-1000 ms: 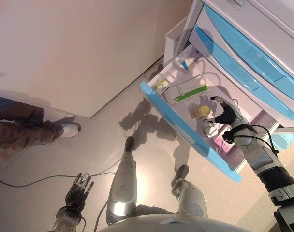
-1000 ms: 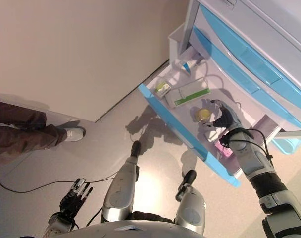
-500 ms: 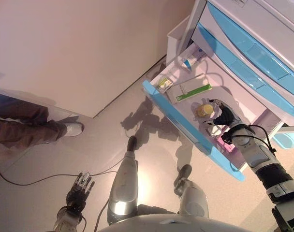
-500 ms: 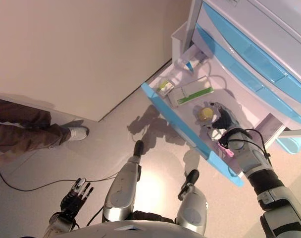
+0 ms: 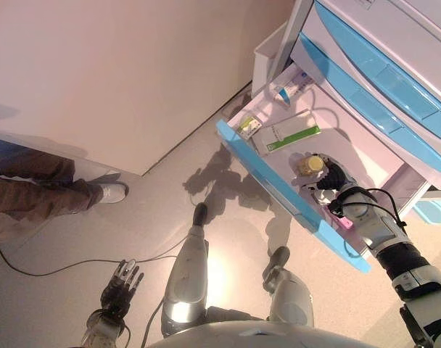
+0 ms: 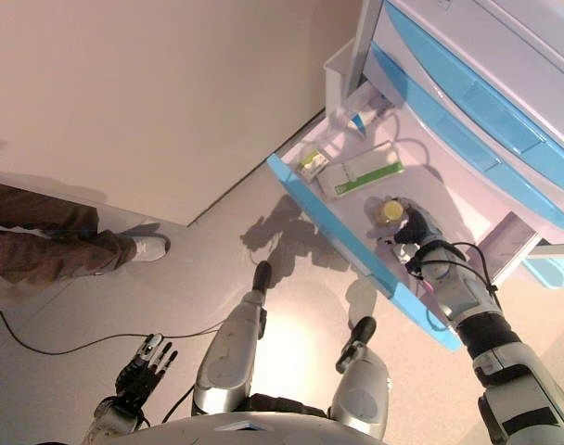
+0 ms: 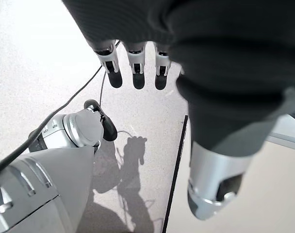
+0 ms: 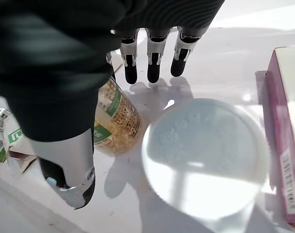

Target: Open the drawer and pick up the medicine

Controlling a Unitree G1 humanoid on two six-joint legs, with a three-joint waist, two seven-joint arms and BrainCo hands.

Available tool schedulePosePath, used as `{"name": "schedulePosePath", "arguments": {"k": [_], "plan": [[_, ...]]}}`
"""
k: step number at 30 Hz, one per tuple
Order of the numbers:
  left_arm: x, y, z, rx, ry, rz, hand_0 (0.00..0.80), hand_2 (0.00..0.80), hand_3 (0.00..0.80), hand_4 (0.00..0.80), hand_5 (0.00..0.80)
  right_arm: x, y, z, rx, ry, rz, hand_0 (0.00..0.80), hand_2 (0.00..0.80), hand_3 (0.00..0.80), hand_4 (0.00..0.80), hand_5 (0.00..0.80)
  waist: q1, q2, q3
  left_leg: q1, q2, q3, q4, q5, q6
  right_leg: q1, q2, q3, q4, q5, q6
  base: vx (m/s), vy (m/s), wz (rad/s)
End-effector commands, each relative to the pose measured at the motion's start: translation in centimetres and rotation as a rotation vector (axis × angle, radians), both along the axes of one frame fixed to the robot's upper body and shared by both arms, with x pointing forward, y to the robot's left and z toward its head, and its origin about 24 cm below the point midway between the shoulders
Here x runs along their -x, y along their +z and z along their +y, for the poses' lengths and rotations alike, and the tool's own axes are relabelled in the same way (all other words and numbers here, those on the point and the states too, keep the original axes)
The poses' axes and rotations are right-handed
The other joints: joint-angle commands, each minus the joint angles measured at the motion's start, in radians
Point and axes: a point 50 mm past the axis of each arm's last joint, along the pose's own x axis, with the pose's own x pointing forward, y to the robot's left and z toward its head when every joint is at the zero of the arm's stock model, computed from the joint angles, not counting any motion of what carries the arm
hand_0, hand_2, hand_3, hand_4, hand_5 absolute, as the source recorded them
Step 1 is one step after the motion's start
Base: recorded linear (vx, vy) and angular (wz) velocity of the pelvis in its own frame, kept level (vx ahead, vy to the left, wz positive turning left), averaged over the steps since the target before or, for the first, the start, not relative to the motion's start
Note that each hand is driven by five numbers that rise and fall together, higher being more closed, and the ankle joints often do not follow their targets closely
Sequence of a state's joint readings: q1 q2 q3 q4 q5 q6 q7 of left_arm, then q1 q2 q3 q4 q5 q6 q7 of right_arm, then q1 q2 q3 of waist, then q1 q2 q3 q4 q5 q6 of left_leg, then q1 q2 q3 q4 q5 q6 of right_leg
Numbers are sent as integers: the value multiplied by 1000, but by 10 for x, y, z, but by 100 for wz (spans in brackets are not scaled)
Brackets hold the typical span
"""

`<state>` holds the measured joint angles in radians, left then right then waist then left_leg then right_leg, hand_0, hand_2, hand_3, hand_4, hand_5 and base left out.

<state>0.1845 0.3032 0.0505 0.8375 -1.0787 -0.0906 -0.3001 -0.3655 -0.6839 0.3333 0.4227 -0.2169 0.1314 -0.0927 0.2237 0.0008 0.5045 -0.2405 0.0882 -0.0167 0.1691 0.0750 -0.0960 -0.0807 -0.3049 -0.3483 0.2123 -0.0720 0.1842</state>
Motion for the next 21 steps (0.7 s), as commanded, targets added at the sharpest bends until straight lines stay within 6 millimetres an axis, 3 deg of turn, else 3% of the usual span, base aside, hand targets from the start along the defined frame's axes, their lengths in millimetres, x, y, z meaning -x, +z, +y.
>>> {"name": "schedulePosePath", "arguments": {"k": [1,21], "plan": [[1,1,-3,-25,-66,9,0,0,0,0,0,-10,13,9,42,51,-48,0,0,0,0,0,21,7,-26,13,4,-11,63,-80,33,-85,2,-8,35,76,-46,0,0,0],[3,0,-3,-24,-74,11,0,0,0,0,0,-21,30,11,39,51,-120,0,0,0,0,0,39,10,-23,12,1,-24,67,-82,37,-85,-2,-17,41,78,-44,1,0,0]]}}
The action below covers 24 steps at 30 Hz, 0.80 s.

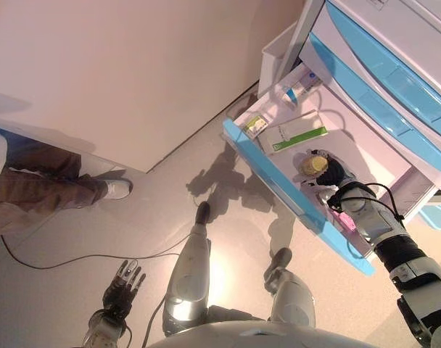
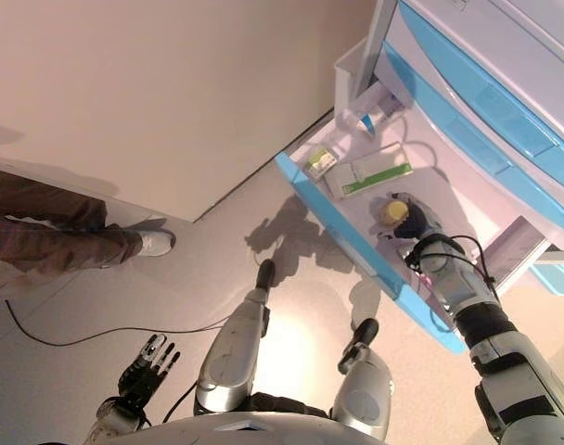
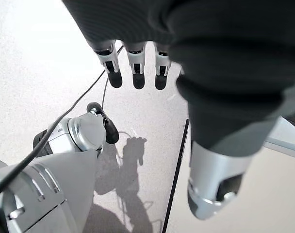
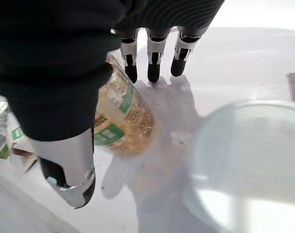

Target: Open the drawer and pick up the medicine

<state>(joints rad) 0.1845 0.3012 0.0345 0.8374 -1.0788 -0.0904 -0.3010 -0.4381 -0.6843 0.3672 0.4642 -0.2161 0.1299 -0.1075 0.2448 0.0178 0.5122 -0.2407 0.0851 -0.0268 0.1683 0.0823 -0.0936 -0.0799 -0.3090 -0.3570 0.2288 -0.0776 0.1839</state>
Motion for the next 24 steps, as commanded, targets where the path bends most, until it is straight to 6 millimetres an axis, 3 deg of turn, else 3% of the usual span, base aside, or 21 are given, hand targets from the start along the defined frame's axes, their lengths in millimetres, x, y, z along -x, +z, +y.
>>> {"name": "schedulePosePath", "arguments": {"k": [1,5,6,7,24], "plan": [[3,1,0,-29,-58,8,0,0,0,0,0,-9,20,7,20,45,-88,0,0,0,0,0,19,-7,-31,11,3,-15,69,-90,35,-86,2,-9,26,84,-44,0,0,0],[3,1,0,-27,-59,12,0,0,0,0,0,-11,22,9,26,58,-86,0,0,0,0,0,21,-8,-31,10,3,-15,73,-92,36,-87,1,-10,29,83,-44,0,0,0],[3,1,0,-27,-58,12,0,0,0,0,0,-11,22,10,27,63,-82,191,191,191,191,191,21,-9,-32,11,3,-15,72,-91,36,-85,1,-10,28,83,-44,19,3,3],[3,1,0,-28,-58,11,0,0,0,0,0,-11,22,11,25,73,-75,800,800,800,800,800,22,-9,-32,12,3,-15,72,-92,36,-84,1,-11,27,83,-44,18,1,4],[3,3,3,-38,-60,4,0,0,0,0,0,-8,16,13,27,85,-68,800,800,800,800,800,21,-15,-33,18,5,-14,71,-94,37,-77,4,-8,22,86,-42,1,0,0]]}}
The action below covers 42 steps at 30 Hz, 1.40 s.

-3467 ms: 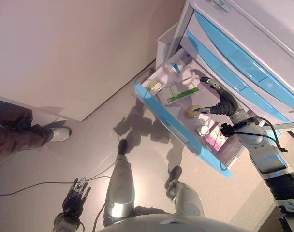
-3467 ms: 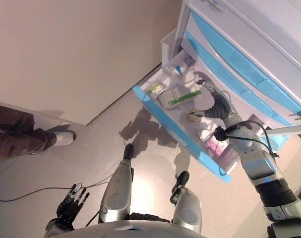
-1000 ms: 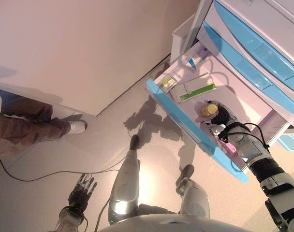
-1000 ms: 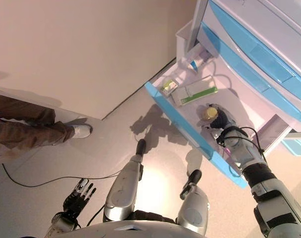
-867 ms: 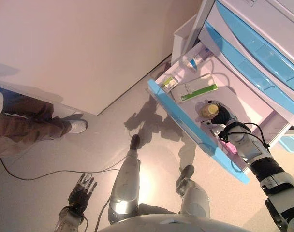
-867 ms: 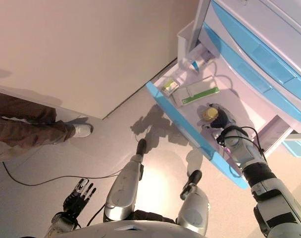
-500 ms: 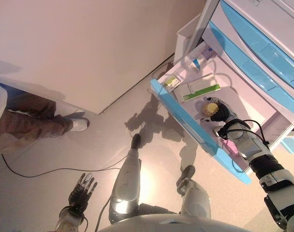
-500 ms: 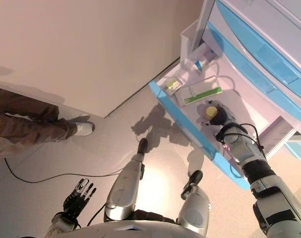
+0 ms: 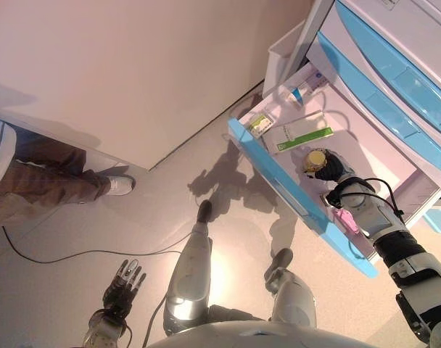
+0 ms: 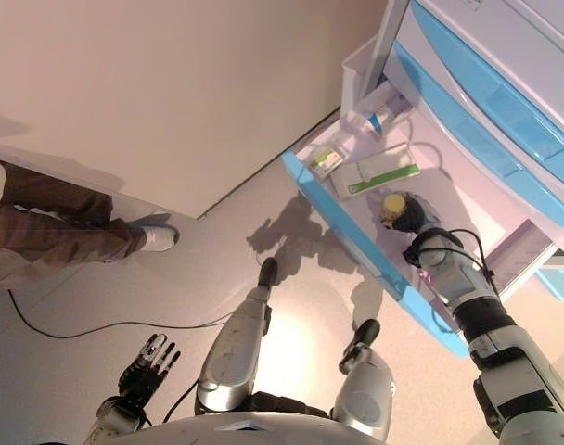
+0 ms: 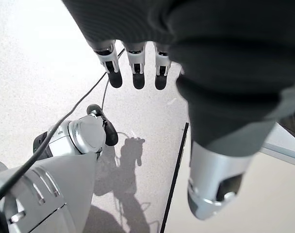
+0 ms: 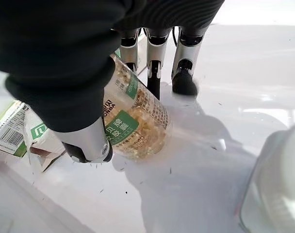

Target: Open the drawer and pick up the medicine

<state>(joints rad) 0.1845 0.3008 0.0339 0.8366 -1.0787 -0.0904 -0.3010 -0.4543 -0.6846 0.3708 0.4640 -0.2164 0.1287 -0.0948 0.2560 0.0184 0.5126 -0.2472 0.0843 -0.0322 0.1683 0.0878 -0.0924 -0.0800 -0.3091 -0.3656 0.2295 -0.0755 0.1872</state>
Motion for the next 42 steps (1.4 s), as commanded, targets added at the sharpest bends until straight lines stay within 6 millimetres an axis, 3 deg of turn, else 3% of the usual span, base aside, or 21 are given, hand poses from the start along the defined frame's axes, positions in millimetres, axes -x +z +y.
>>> {"name": "schedulePosePath", "arguments": {"k": [1,7,16,25,34,42], "plan": [[3,3,3,-38,-59,4,0,0,0,0,0,-5,13,10,24,72,-70,800,800,800,800,800,9,-15,-33,26,6,-9,71,-99,36,-77,5,1,22,85,-45,0,0,0],[6,2,1,-35,-58,7,0,0,0,0,0,-2,26,23,-3,173,-141,800,800,800,800,800,-2,-16,-42,45,8,-5,56,-99,34,-63,8,7,9,85,-42,0,0,0],[19,-4,1,-39,-15,53,0,0,0,0,0,27,90,62,-9,505,-306,800,800,800,800,800,-49,-49,-117,121,34,35,10,-99,26,-8,24,29,-35,86,-31,31,-9,-6],[36,-8,5,-48,12,106,0,0,0,0,0,56,142,74,-52,739,-364,800,800,800,800,800,-82,-81,-219,205,65,88,-42,-96,17,50,44,55,-83,91,-30,60,-21,-16],[48,-15,7,-57,36,193,0,0,0,0,0,56,194,59,-163,711,-482,800,800,800,800,800,-92,-103,-326,274,70,125,-99,-96,10,102,58,63,-142,104,-31,65,-18,-14],[58,-18,13,-72,52,256,0,0,0,0,0,29,240,27,-282,459,-597,800,800,800,800,800,-77,-111,-369,320,67,126,-126,-102,9,152,64,51,-173,102,-35,43,-14,-3]]}}
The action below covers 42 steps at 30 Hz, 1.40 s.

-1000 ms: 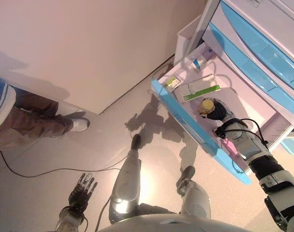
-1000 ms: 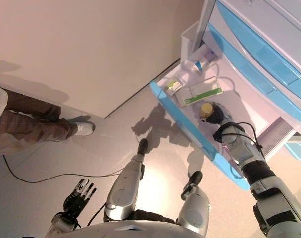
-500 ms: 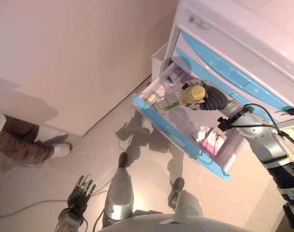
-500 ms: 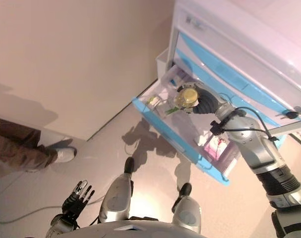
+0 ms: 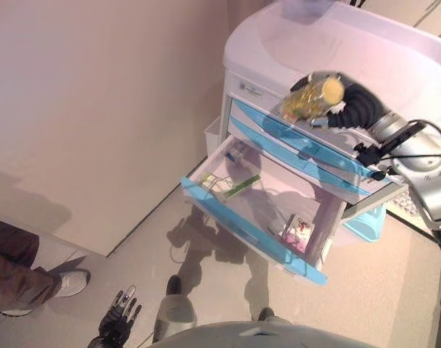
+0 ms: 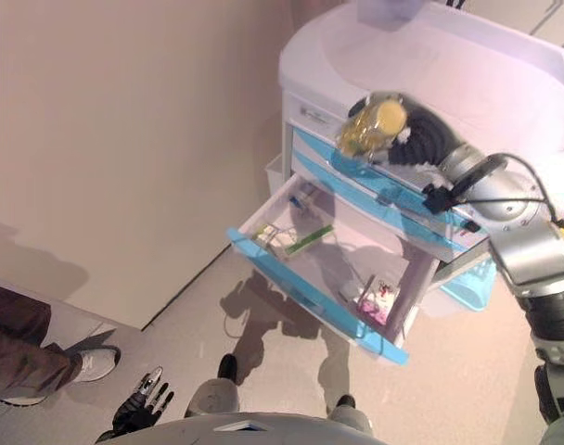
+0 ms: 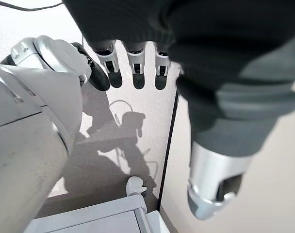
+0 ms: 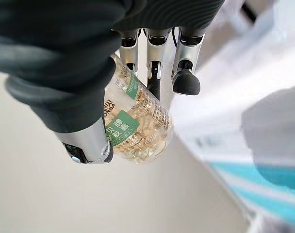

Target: Open the drawer and pick up the medicine

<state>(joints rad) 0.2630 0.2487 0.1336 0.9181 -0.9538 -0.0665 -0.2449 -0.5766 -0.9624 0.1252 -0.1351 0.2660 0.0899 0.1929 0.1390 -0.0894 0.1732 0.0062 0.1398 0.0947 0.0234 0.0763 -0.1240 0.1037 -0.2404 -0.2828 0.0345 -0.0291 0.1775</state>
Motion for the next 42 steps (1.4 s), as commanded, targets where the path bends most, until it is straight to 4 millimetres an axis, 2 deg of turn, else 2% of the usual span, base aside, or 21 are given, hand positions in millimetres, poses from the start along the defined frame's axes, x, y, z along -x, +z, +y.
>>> {"name": "schedulePosePath", "arguments": {"k": [1,8,13,16,19,26,32,33,34,35,39,42], "plan": [[7,1,14,-48,-21,49,0,0,0,0,0,-3,54,-15,-98,-117,-174,800,800,800,800,800,43,-4,-34,69,11,-3,16,-90,41,-28,-5,-34,18,56,-25,37,-6,2],[10,1,17,-53,-15,87,0,0,0,0,0,-27,76,-46,-184,-353,-143,800,800,800,800,800,64,-4,-51,82,6,-15,11,-90,38,-8,-8,-48,8,57,-27,38,4,2],[6,2,20,-60,-18,98,0,0,0,0,0,-43,72,-71,-211,-513,-28,800,800,800,800,800,80,-5,-54,87,2,-24,9,-91,38,0,-10,-55,6,55,-30,27,3,6],[4,3,23,-66,-25,99,0,0,0,0,0,-53,61,-93,-201,-624,76,800,800,800,800,800,95,-6,-54,90,2,-33,8,-91,38,7,-11,-61,7,53,-33,27,0,5],[2,4,24,-73,-26,106,0,0,0,0,0,-59,52,-106,-185,-685,154,800,800,800,800,800,108,-7,-53,92,1,-43,6,-89,38,13,-13,-68,7,52,-34,18,-2,3],[-1,4,26,-75,-33,118,0,0,0,0,0,-65,19,-126,-146,-778,316,800,800,800,800,800,129,7,-51,94,-1,-63,8,-89,39,17,-20,-80,19,45,-37,16,-1,8],[-1,3,25,-75,-47,126,0,0,0,0,0,-62,-14,-145,-132,-865,413,800,800,800,800,800,142,21,-52,94,-2,-77,6,-88,41,22,-23,-85,21,42,-39,4,1,1],[-1,3,25,-74,-49,125,0,0,0,0,0,-61,-19,-148,-130,-882,414,740,740,740,740,740,143,24,-51,92,-3,-79,8,-88,41,21,-24,-86,22,42,-39,0,0,0],[-1,3,26,-73,-52,123,0,0,0,0,0,-60,-22,-151,-131,-905,407,147,147,147,147,147,143,27,-50,91,-3,-80,8,-88,41,20,-24,-85,22,41,-39,0,0,0],[-1,3,26,-72,-55,123,0,0,0,0,0,-60,-24,-151,-130,-910,404,0,0,0,0,0,144,29,-49,92,-3,-82,8,-88,41,20,-23,-84,22,41,-39,0,0,0],[0,4,27,-68,-63,116,0,0,0,0,0,-60,-17,-149,-80,-929,308,0,0,0,0,0,139,34,-48,94,-3,-80,8,-88,42,17,-22,-80,25,41,-39,0,0,0],[0,4,26,-65,-66,104,0,0,0,0,0,-61,4,-142,-41,-939,159,0,0,0,0,0,132,36,-51,97,-2,-73,7,-89,40,17,-21,-75,21,43,-38,0,0,0]]}}
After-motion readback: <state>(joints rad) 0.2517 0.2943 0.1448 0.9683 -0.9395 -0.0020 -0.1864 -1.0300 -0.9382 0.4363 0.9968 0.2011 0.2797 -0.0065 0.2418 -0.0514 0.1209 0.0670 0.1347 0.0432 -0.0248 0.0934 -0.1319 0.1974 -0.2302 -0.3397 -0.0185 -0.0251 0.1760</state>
